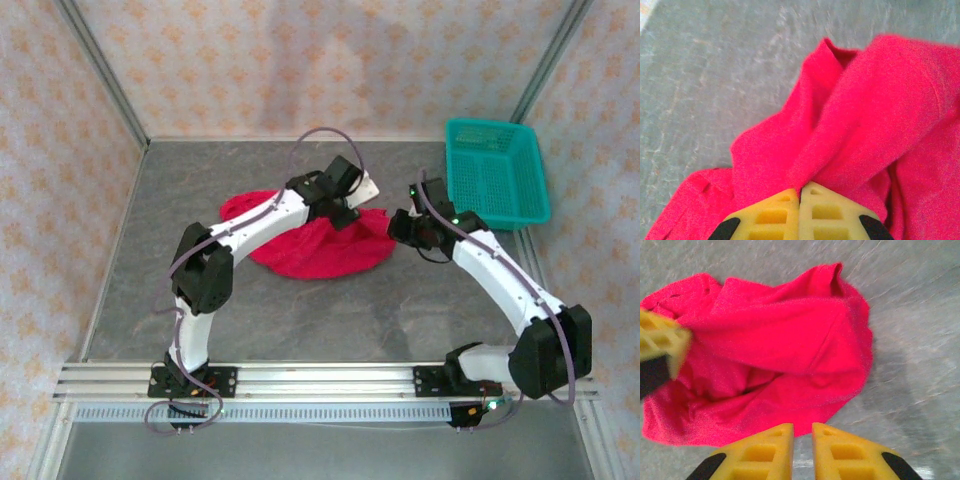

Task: Fold the inside-out t-shirt

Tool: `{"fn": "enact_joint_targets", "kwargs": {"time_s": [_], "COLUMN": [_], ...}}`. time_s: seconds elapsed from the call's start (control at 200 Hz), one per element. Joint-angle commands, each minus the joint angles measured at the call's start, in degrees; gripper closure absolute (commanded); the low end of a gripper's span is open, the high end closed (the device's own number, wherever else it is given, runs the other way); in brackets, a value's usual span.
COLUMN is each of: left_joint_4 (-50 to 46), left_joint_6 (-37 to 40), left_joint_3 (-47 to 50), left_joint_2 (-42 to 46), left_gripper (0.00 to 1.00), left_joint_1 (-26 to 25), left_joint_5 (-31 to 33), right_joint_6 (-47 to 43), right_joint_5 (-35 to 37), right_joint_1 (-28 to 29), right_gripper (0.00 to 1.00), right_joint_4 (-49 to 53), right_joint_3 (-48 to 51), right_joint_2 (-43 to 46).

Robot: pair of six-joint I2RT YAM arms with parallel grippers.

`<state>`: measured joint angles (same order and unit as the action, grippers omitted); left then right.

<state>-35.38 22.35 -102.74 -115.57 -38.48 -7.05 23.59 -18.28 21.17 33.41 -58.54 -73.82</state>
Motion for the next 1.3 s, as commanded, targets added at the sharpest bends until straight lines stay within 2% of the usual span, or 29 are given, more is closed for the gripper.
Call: {"fn": "enact_joint_targets", "kwargs": {"time_s": [0.0,0.115,0.265,0.37,0.455,0.535,0.62,0.706,0.856,1.056,1.296], "left_joint_4": [-4.7,-4.47,-6.13,-5.99,-5.61,-4.96,-3.32,-1.84,-0.91,1.15,0.53], "left_joint_6": [-6.36,-8.97,-9.63,-11.87,-14.45,-16.32,-18.99,-22.0,-26.94,-30.33,-30.75], "left_joint_3": [-4.88,-6.69,-8.4,-8.12,-7.57,-6.93,-6.05,-5.7,-6.35,-4.46,-4.57], "left_joint_2": [-0.79,-1.3,-3.2,-4.03,-4.23,-4.06,-3.7,-3.91,-4.32,-3.3,-3.52], "left_gripper": [1.0,1.0,1.0,1.0,1.0,1.0,1.0,1.0,1.0,1.0,1.0], "left_joint_1": [3.13,4.53,5.52,7.14,9.01,10.27,11.38,12.11,12.11,12.11,12.17], "left_joint_5": [-4.91,-8.77,-10.73,-12.51,-13.91,-14.65,-14.87,-16.22,-20.26,-22.37,-22.14], "right_joint_6": [5.71,9.72,15.79,19.05,20.32,21.71,22.67,21.69,16.75,13.15,15.71], "right_joint_5": [-4.47,-4.63,-3.02,2.21,8.8,14.1,16.72,14.9,9.67,10.17,4.84], "right_joint_1": [2.43,3.77,4.19,3.78,2.65,1.5,0.6,0.31,2.47,5.71,6.93], "right_gripper": [0.85,0.9,0.9,0.89,0.87,0.84,0.82,0.81,0.78,0.6,0.52], "right_joint_4": [-9.5,-19.08,-28.25,-28.03,-23.98,-21.64,-22.59,-24.45,-22.66,-20.49,-24.26], "right_joint_3": [2.41,1.52,-3.39,-7.17,-8.6,-6.94,-2.6,-0.25,-3.22,-4.46,-5.15], "right_joint_2": [-3.22,-9.29,-19.99,-26.88,-30.09,-30.45,-28.94,-27.99,-25.04,-17.83,-21.85]}}
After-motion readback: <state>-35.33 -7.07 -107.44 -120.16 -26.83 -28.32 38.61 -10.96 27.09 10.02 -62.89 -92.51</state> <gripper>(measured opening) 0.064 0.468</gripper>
